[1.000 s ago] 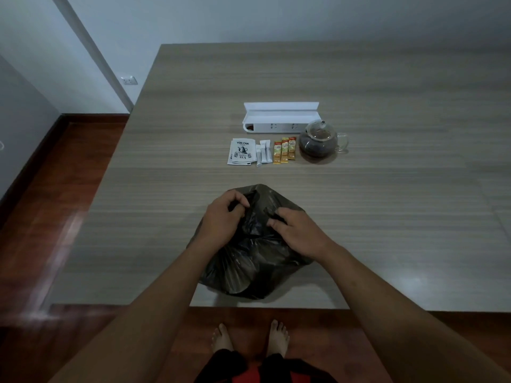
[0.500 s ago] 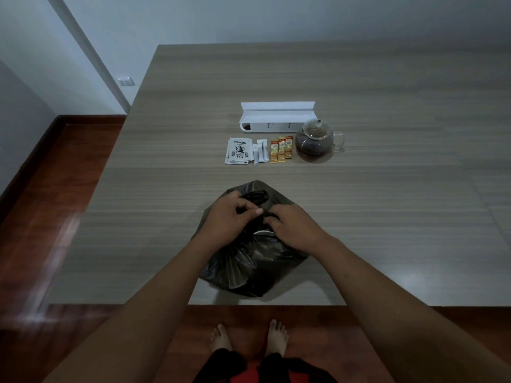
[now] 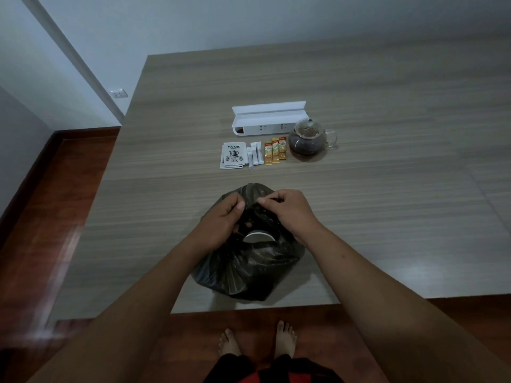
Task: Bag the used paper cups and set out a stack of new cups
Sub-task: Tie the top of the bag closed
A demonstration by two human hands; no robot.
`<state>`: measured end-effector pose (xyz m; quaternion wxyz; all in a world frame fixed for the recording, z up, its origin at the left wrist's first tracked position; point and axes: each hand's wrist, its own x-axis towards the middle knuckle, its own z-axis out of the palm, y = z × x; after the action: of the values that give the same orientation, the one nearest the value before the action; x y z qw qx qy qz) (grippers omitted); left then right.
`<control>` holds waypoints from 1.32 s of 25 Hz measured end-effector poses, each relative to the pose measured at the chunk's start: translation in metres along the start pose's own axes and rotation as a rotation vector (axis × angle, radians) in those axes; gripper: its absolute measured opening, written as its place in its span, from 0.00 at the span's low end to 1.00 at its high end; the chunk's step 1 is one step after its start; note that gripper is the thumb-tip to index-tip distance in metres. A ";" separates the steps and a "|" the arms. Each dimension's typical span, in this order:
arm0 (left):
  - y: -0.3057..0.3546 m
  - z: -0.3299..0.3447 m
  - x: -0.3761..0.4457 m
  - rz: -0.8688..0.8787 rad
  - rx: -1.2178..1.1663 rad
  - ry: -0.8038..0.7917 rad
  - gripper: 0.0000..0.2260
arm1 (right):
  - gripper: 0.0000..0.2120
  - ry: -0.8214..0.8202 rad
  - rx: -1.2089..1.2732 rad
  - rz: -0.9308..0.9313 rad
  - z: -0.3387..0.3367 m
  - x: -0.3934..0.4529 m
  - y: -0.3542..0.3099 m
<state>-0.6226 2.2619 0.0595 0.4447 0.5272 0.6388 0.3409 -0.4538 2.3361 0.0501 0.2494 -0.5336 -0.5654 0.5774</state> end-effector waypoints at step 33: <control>-0.008 -0.023 -0.007 0.228 0.415 0.055 0.15 | 0.08 -0.541 -0.207 -0.061 -0.035 0.019 -0.020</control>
<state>-0.6467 2.2541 0.0618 0.2678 0.6665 0.6434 0.2648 -0.4343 2.3713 0.0690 0.0509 -0.3654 -0.6833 0.6301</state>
